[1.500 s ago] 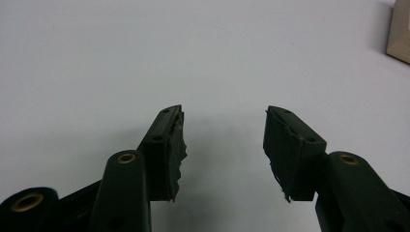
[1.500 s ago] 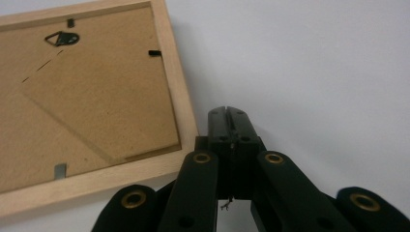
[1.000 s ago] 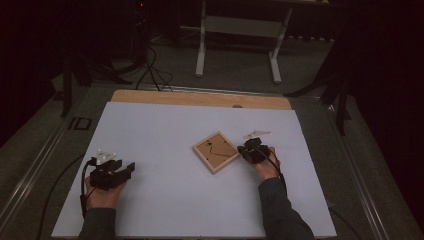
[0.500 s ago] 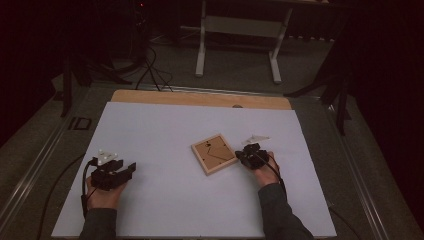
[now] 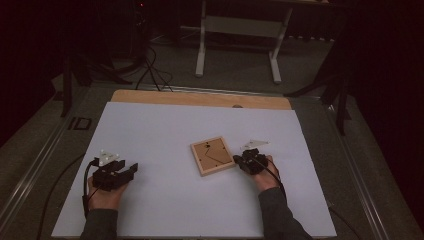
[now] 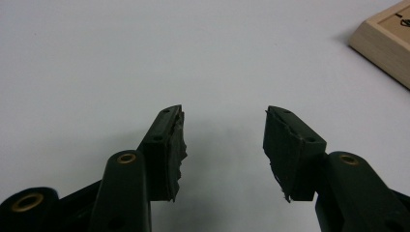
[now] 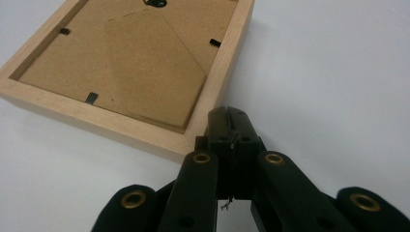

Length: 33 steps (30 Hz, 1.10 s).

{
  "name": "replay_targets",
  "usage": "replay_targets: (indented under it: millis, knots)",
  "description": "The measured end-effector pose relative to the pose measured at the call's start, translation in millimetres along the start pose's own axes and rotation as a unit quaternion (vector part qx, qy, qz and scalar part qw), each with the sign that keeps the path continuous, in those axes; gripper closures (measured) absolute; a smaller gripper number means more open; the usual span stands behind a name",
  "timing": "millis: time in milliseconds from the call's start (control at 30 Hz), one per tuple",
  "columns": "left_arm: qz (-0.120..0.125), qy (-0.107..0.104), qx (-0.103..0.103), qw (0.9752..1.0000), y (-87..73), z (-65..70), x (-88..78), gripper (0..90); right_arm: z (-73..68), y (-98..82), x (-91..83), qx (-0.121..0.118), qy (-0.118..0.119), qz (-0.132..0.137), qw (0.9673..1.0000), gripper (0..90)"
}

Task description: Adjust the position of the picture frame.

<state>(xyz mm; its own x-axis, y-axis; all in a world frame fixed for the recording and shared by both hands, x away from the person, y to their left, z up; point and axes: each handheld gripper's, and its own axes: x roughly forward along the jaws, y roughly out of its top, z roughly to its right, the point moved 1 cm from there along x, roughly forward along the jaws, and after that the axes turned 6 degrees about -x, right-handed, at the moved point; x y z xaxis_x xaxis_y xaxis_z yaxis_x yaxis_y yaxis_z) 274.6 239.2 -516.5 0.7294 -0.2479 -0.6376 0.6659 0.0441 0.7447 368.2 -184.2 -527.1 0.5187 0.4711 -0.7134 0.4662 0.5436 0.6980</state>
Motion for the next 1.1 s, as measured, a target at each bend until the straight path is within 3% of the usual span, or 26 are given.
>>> replay_targets:
  millis: [367,1100]
  knots:
    - [-0.001,-0.006,0.007,1.0000,0.1,4.3,-0.1,49.4,-14.2,1.4,0.3,-0.020,0.011,-0.001,0.9997,89.7]
    - [-0.001,-0.012,0.019,0.9997,0.4,9.6,1.4,51.0,-47.7,8.0,6.9,-0.088,0.022,-0.009,0.9959,89.7]
